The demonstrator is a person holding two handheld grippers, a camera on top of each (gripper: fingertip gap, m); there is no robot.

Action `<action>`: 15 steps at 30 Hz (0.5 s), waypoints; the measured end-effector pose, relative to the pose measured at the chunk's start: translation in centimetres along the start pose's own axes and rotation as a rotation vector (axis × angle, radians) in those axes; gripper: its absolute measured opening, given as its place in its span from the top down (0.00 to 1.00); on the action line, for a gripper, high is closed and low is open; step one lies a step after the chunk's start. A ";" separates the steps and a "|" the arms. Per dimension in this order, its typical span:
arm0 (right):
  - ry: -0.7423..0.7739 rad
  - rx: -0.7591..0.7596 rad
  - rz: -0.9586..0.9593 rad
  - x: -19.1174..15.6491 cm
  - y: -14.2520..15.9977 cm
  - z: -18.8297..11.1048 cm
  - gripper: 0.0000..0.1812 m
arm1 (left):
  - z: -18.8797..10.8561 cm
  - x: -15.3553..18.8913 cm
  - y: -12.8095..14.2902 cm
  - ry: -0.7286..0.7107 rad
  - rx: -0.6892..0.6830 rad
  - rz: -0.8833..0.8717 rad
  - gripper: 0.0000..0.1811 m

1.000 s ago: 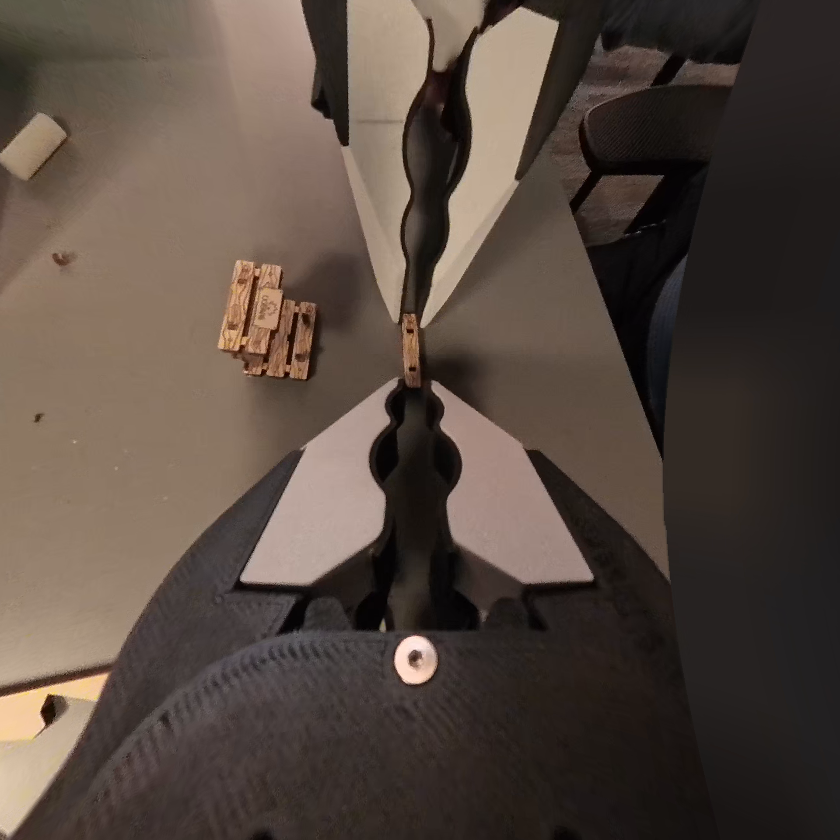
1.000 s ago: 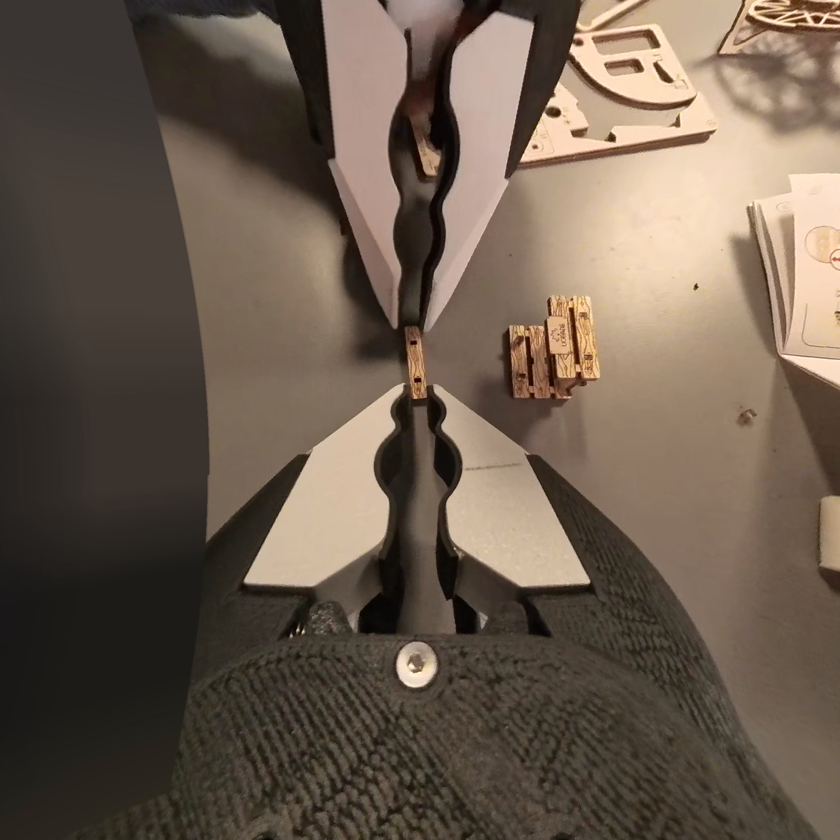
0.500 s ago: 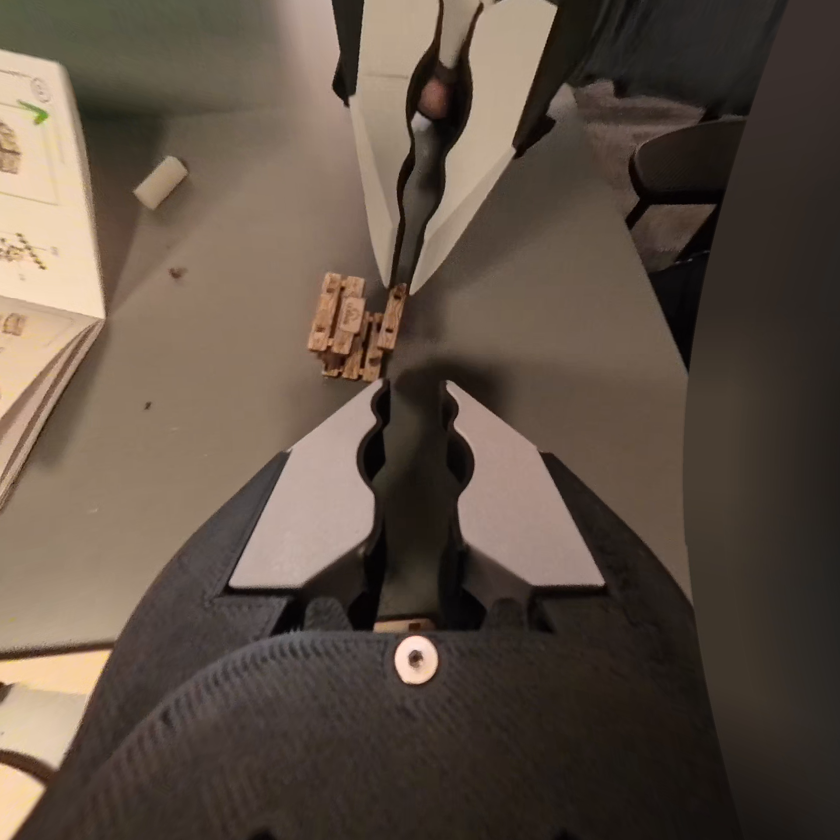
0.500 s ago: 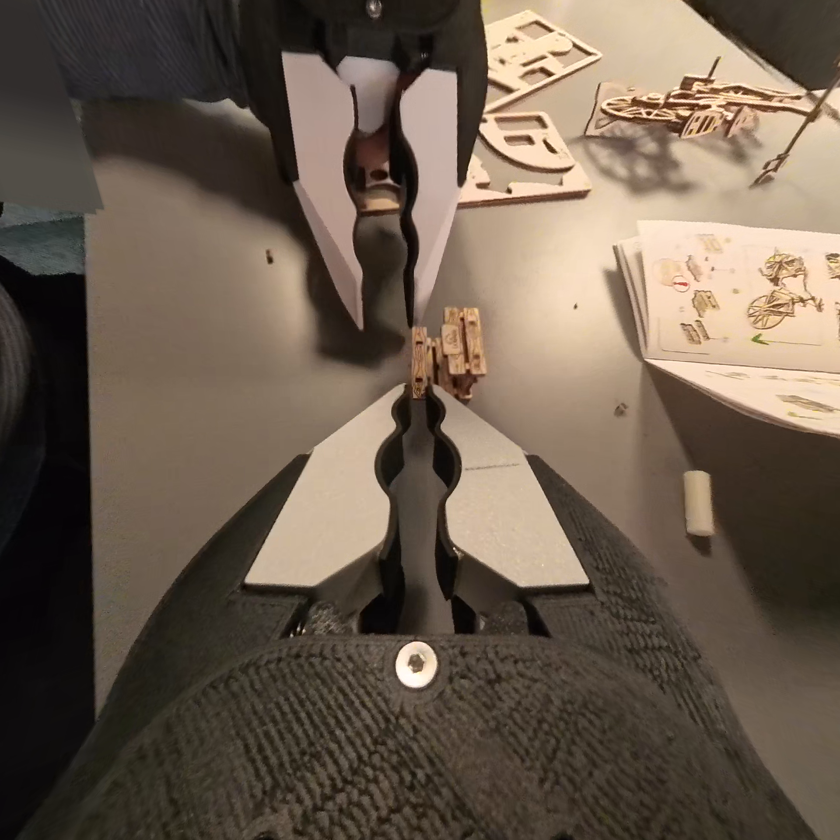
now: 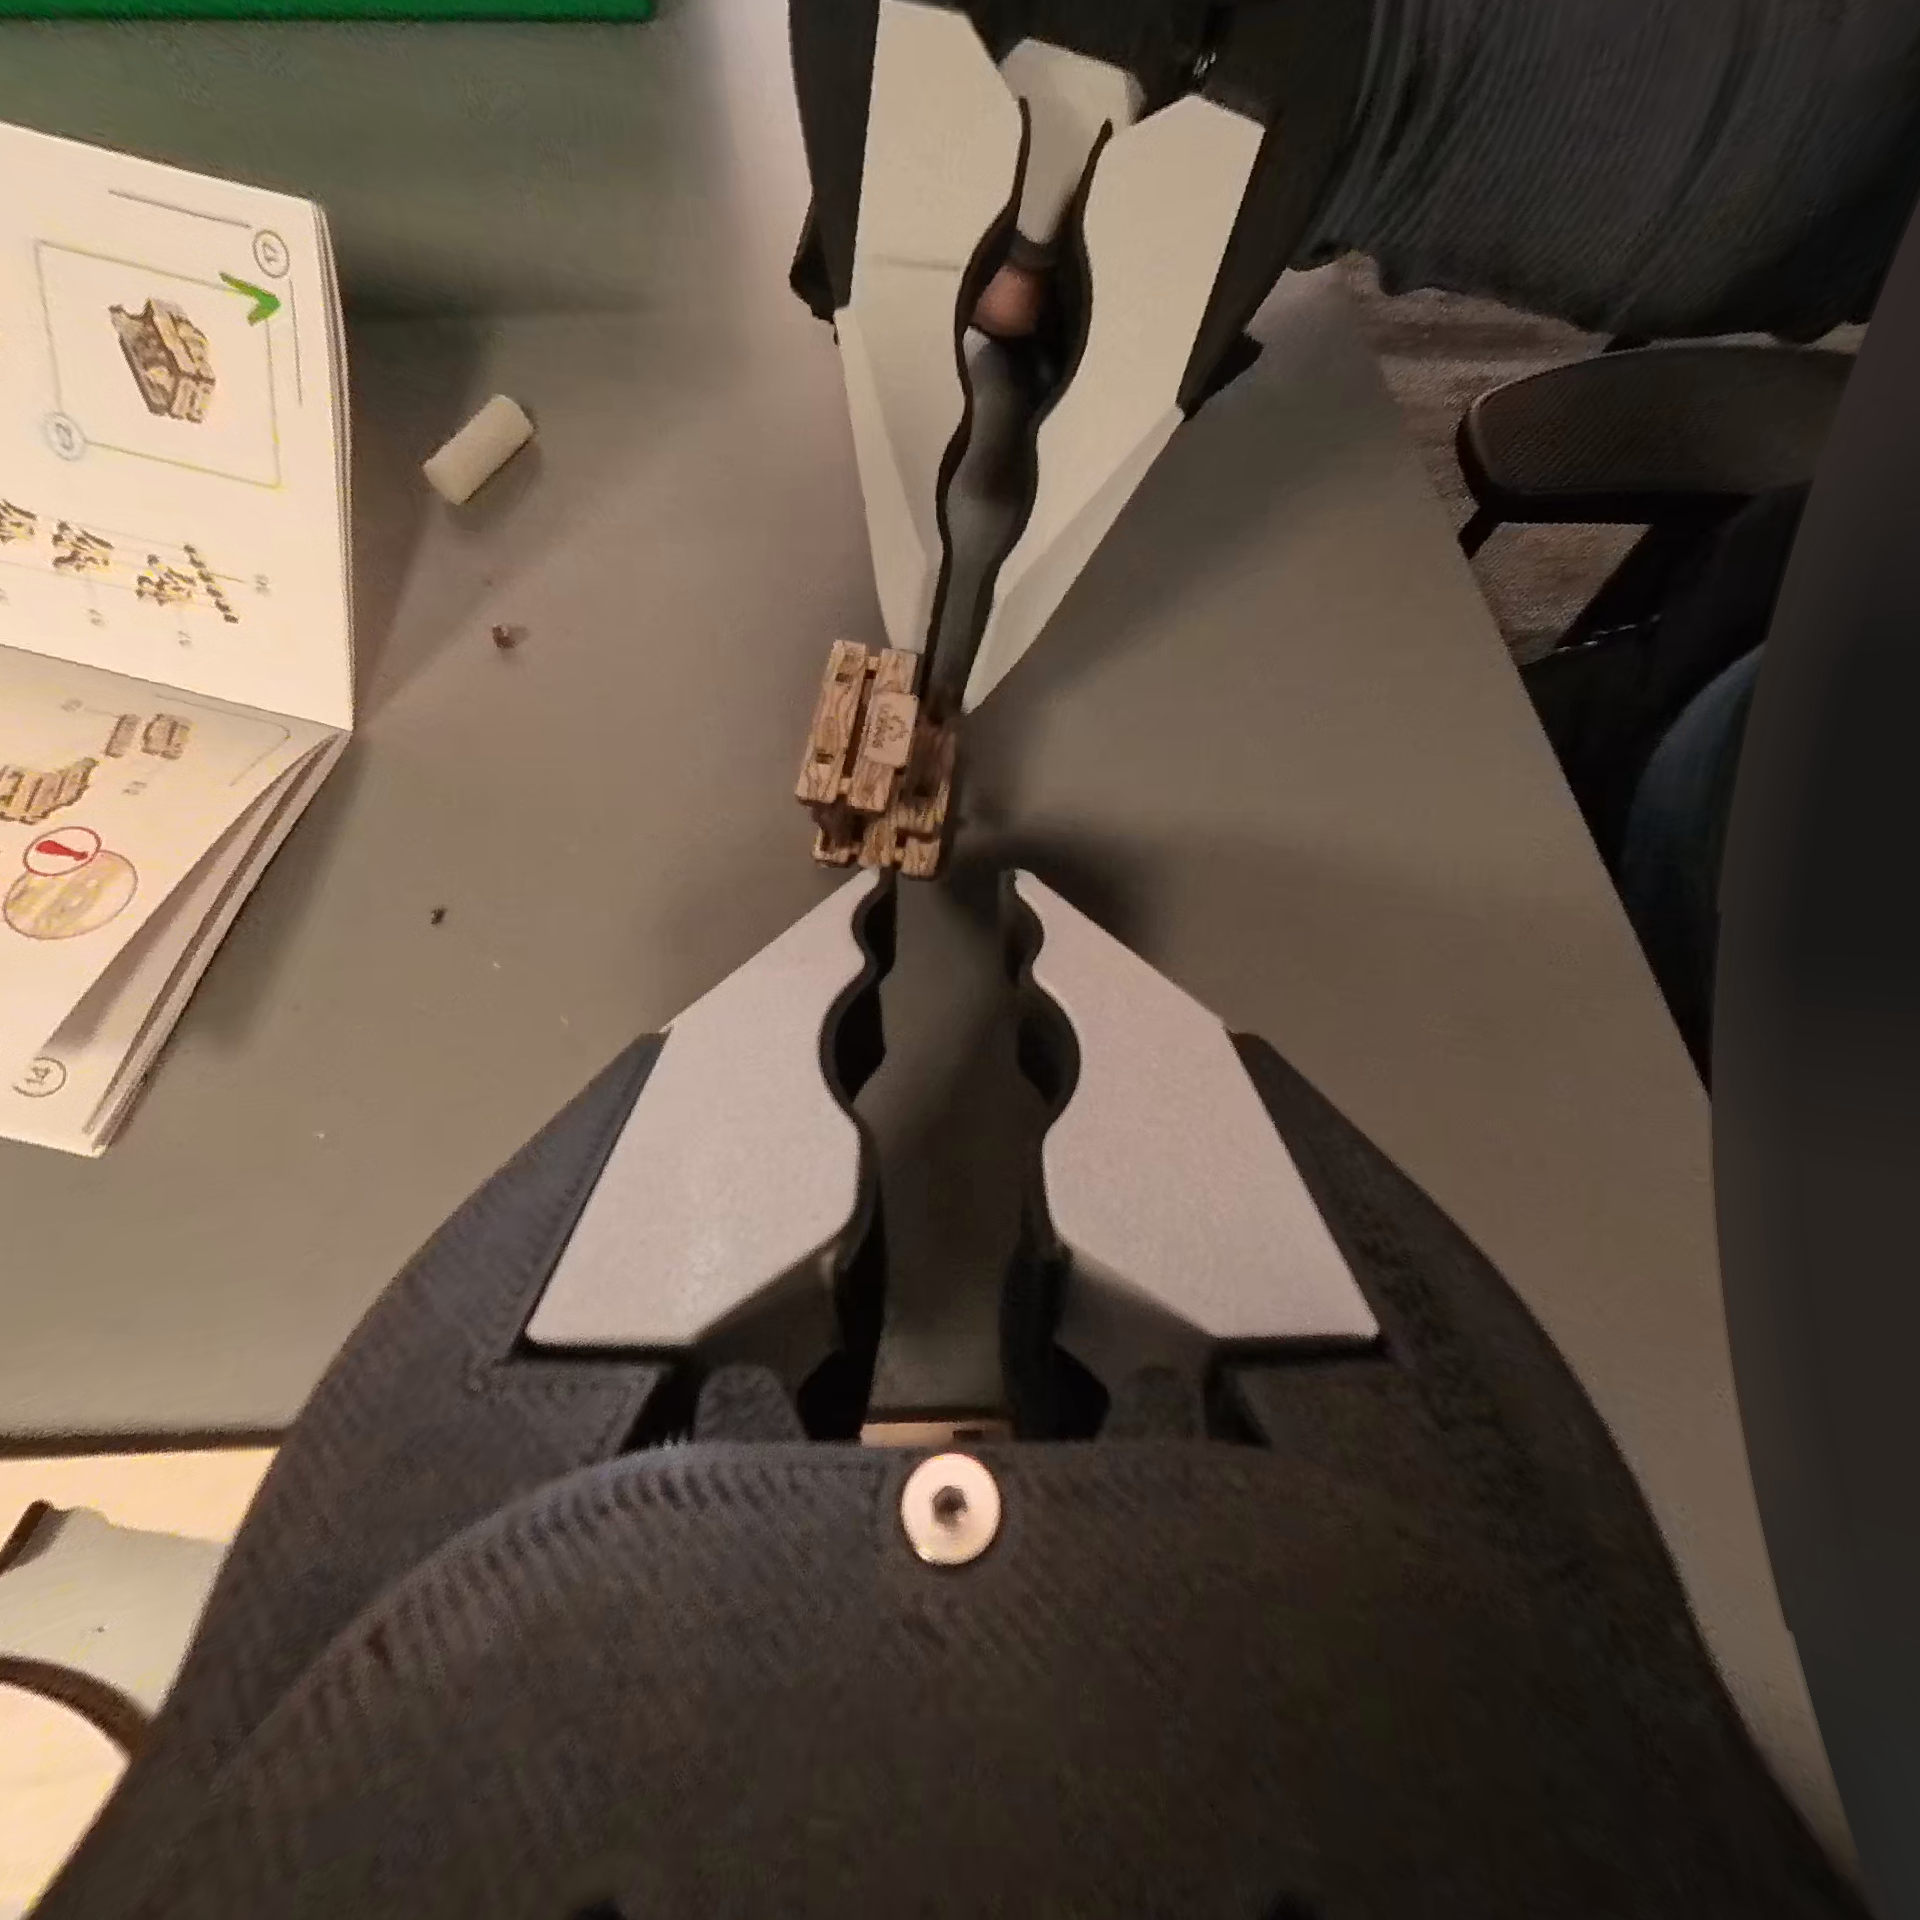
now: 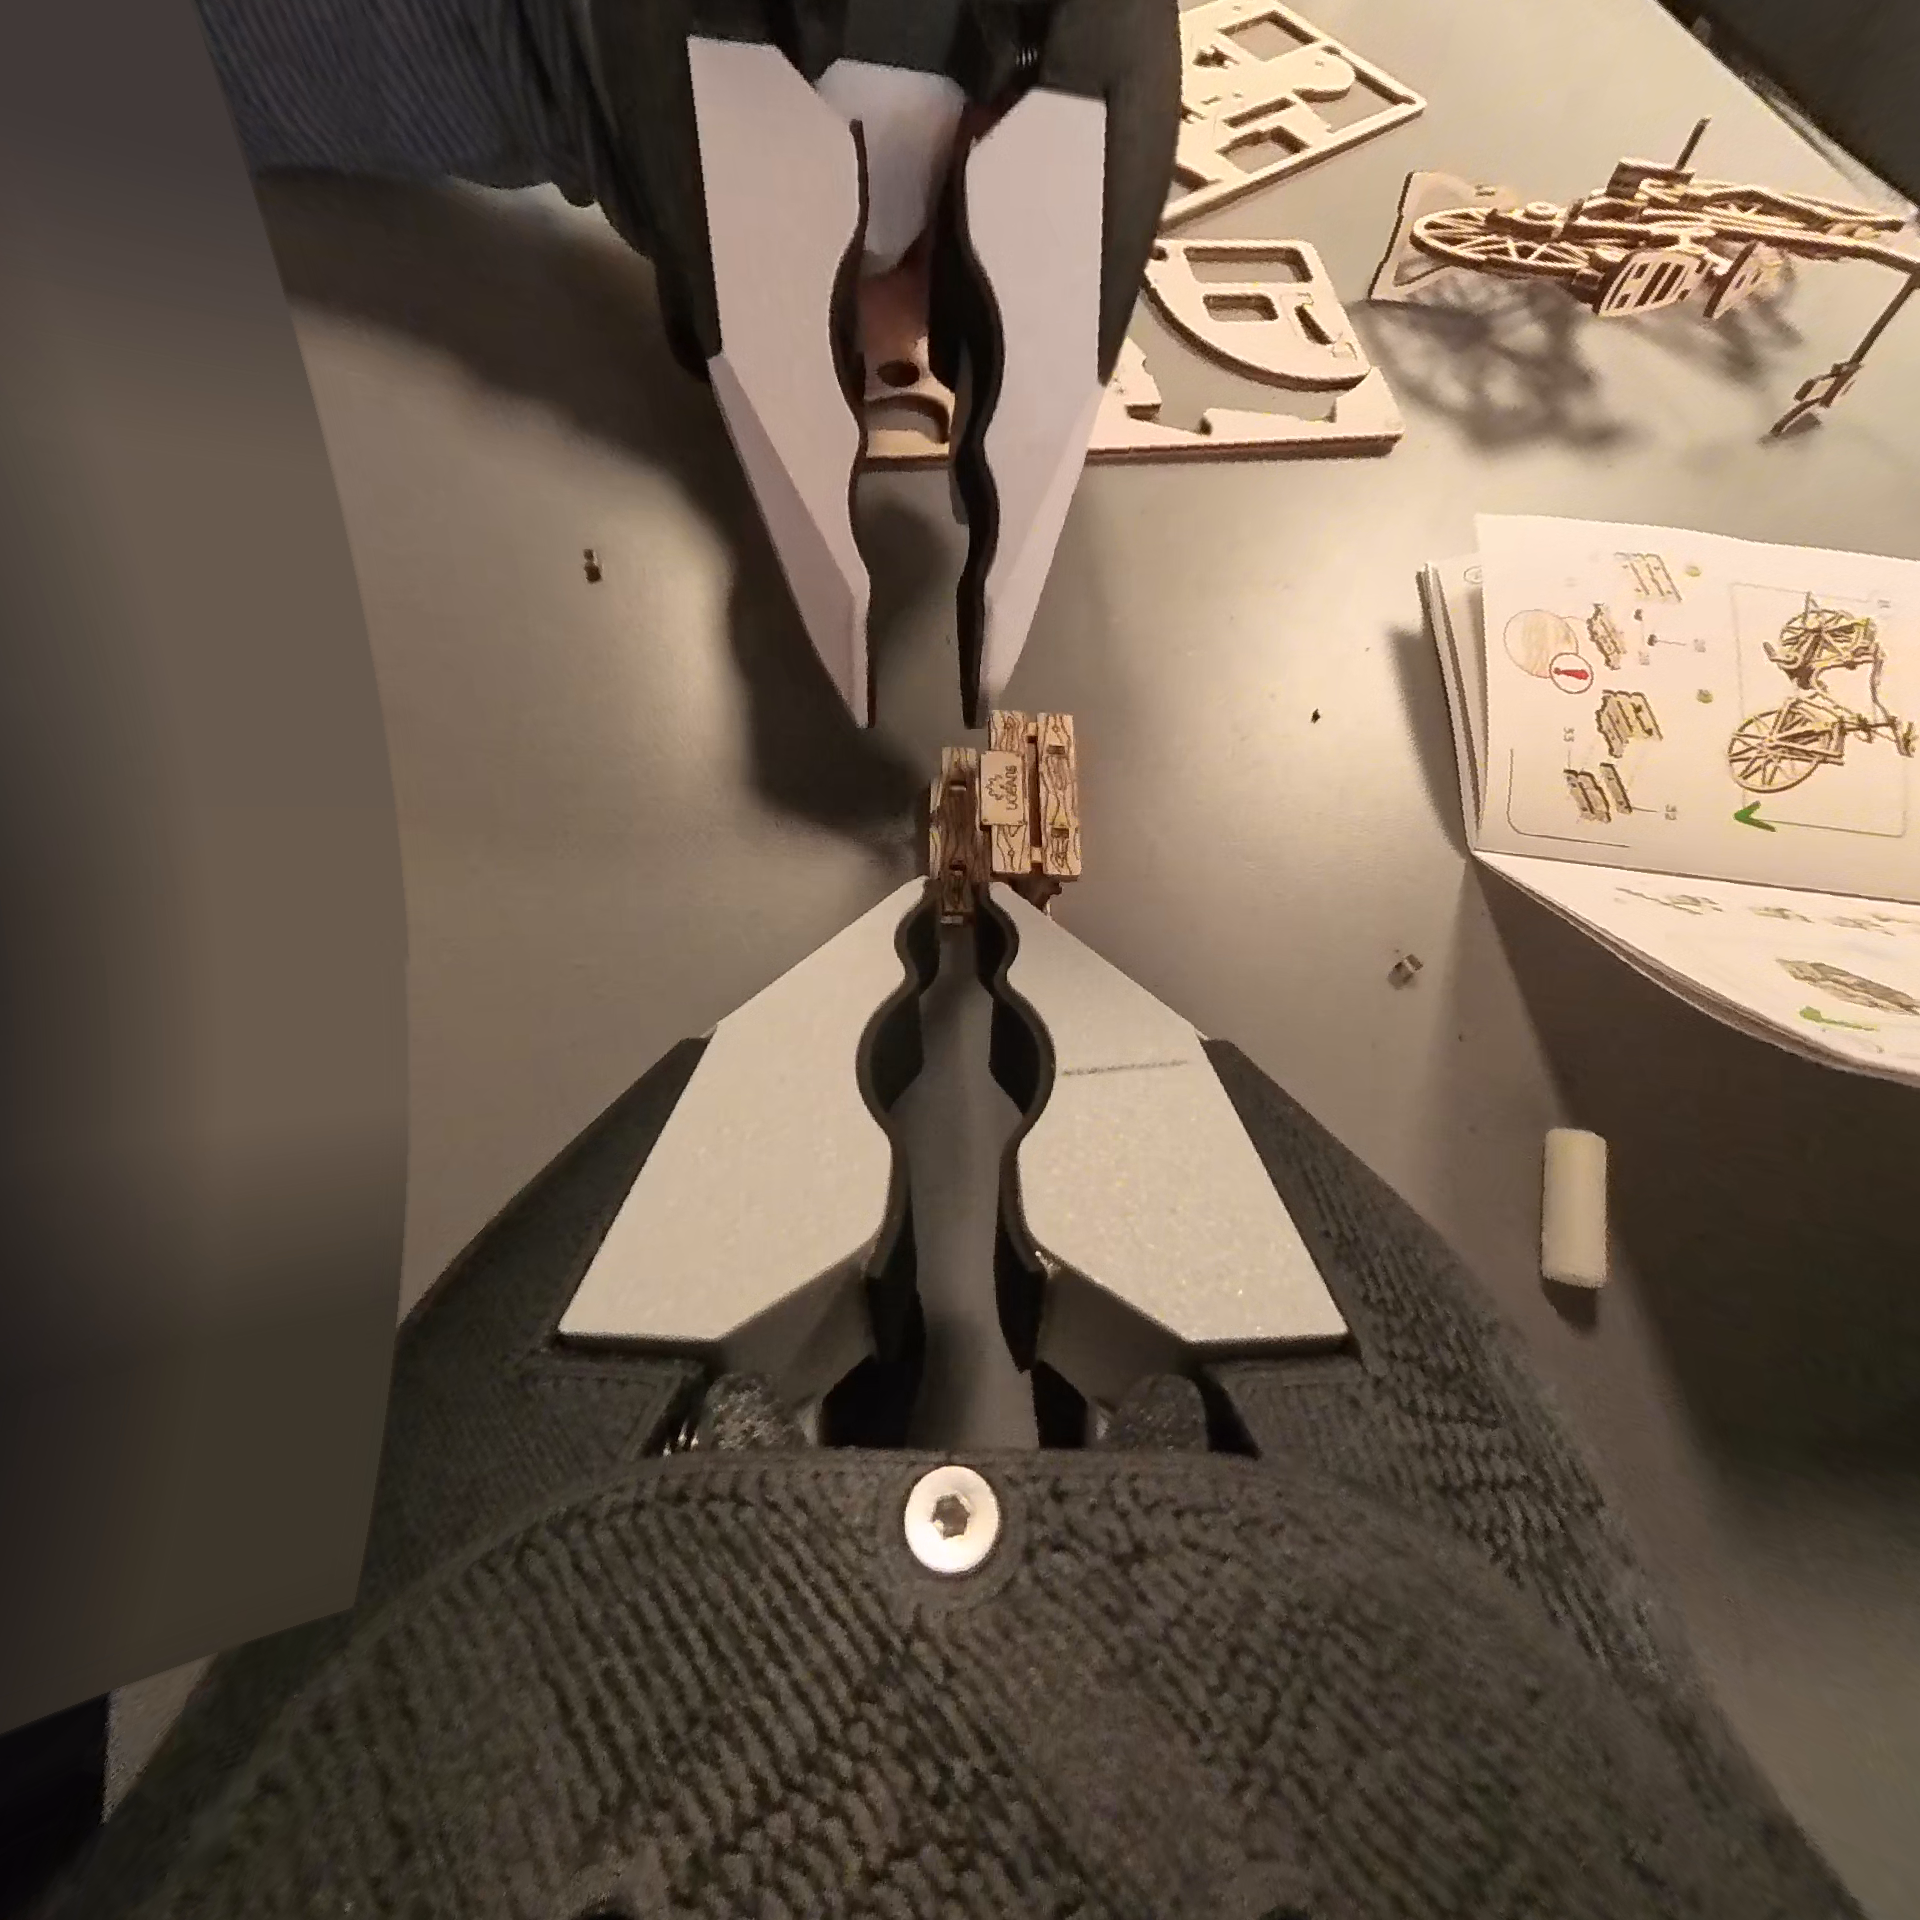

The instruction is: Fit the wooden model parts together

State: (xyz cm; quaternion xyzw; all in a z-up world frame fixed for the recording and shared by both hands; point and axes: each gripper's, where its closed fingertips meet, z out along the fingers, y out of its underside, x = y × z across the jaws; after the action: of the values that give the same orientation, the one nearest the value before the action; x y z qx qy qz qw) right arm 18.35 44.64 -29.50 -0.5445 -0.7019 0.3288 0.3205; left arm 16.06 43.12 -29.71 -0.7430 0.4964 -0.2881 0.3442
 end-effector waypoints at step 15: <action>-0.014 -0.002 -0.013 -0.2 -0.1 0.3 0.98 | 0.6 -0.3 -0.4 0.041 -0.003 -0.022 0.94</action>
State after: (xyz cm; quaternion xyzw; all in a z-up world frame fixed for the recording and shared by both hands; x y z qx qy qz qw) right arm 18.11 44.41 -29.59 -0.5379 -0.7080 0.3296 0.3173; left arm 16.67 43.66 -29.79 -0.7428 0.4958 -0.3062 0.3296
